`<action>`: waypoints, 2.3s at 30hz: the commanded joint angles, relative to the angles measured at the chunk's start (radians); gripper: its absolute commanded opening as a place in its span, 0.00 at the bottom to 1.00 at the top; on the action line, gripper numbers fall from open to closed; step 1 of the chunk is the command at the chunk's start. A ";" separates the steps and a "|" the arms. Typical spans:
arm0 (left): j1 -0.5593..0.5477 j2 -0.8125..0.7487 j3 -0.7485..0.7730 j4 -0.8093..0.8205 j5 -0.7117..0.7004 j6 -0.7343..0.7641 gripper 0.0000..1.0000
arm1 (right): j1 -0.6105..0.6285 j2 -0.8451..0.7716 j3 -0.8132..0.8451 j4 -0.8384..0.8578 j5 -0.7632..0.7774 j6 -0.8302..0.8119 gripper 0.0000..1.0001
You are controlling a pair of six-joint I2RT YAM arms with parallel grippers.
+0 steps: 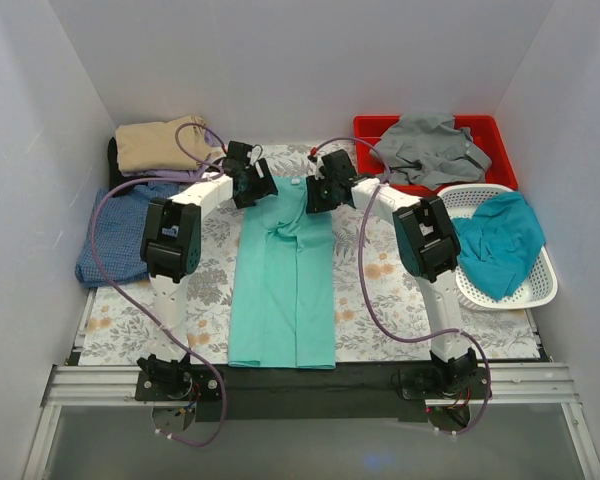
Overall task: Fold and stack the t-shirts
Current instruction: Fold the tshirt
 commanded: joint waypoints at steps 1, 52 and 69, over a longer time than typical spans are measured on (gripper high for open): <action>-0.004 0.076 0.129 -0.037 0.006 0.030 0.75 | -0.021 0.070 0.120 -0.041 0.008 -0.018 0.38; -0.180 -1.236 -1.078 -0.132 0.082 -0.312 0.96 | -0.162 -1.043 -1.061 -0.104 -0.323 0.023 0.47; -0.528 -1.227 -1.227 -0.241 -0.048 -0.628 0.97 | -0.118 -1.266 -1.357 -0.087 -0.371 0.148 0.48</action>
